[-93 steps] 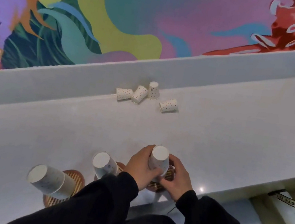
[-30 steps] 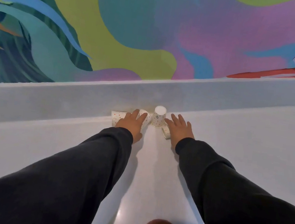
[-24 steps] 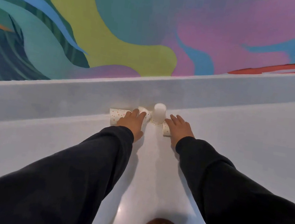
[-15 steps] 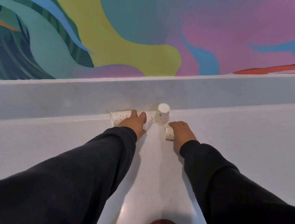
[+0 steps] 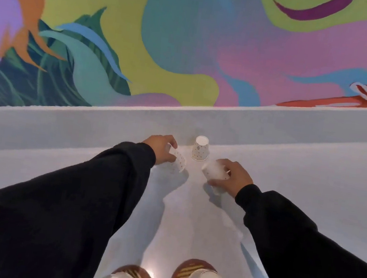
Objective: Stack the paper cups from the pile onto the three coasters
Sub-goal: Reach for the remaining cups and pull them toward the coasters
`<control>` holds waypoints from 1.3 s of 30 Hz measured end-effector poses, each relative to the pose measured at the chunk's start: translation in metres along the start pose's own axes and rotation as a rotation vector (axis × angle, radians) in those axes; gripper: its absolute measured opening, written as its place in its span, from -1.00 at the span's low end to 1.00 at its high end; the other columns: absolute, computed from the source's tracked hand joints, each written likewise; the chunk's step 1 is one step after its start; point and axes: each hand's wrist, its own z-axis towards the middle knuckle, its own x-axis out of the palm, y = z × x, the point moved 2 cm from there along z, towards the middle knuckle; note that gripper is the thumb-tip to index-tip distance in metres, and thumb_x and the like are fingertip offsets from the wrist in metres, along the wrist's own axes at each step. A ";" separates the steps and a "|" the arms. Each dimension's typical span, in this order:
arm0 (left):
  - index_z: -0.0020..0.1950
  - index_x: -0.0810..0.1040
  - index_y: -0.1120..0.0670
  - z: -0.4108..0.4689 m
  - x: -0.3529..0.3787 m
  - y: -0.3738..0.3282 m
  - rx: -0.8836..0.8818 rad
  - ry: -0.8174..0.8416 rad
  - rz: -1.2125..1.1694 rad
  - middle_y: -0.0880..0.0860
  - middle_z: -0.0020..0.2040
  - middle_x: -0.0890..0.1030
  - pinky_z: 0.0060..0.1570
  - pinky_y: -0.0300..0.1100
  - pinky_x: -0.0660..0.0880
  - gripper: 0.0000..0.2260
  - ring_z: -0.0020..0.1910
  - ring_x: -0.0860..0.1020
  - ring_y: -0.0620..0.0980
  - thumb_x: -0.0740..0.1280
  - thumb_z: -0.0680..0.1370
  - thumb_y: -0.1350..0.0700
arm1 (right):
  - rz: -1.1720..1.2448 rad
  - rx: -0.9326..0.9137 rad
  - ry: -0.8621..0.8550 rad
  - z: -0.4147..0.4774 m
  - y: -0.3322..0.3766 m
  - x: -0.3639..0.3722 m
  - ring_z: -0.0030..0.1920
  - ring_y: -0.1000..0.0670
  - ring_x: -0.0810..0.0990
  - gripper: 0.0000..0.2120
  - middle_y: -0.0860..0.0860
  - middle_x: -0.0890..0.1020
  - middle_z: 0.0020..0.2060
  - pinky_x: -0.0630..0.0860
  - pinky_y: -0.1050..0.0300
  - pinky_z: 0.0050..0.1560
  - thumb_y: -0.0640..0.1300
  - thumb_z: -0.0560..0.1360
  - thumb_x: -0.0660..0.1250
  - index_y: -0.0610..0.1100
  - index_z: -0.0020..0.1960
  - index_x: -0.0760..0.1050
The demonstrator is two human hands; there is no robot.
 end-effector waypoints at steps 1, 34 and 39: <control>0.27 0.48 -0.10 -0.010 -0.012 -0.005 0.017 -0.033 -0.007 0.01 0.11 0.58 -0.05 -0.13 0.49 -0.56 -0.01 0.55 0.05 0.52 0.44 -0.01 | 0.053 -0.005 -0.013 -0.008 0.006 -0.004 0.04 -0.03 0.57 -0.41 0.02 0.56 0.07 0.51 0.10 0.04 0.05 0.32 0.65 0.10 0.29 0.53; 0.40 0.41 -0.26 -0.386 0.047 0.009 -0.105 -0.466 -0.229 -0.25 0.36 0.48 0.28 -0.08 0.50 -0.49 0.29 0.46 -0.15 0.48 0.49 -0.12 | 0.506 -0.303 0.199 -0.225 0.104 0.033 0.23 0.00 0.65 -0.47 0.12 0.67 0.21 0.62 -0.13 0.26 -0.09 0.41 0.61 0.08 0.32 0.51; 0.46 0.33 -0.25 -0.380 0.076 0.025 -0.145 -0.441 -0.257 -0.21 0.42 0.44 0.35 -0.05 0.48 -0.44 0.35 0.43 -0.13 0.46 0.51 -0.15 | 0.510 -0.297 0.176 -0.220 0.107 0.027 0.19 0.02 0.68 -0.51 0.09 0.69 0.17 0.64 -0.10 0.23 -0.13 0.41 0.62 0.02 0.28 0.54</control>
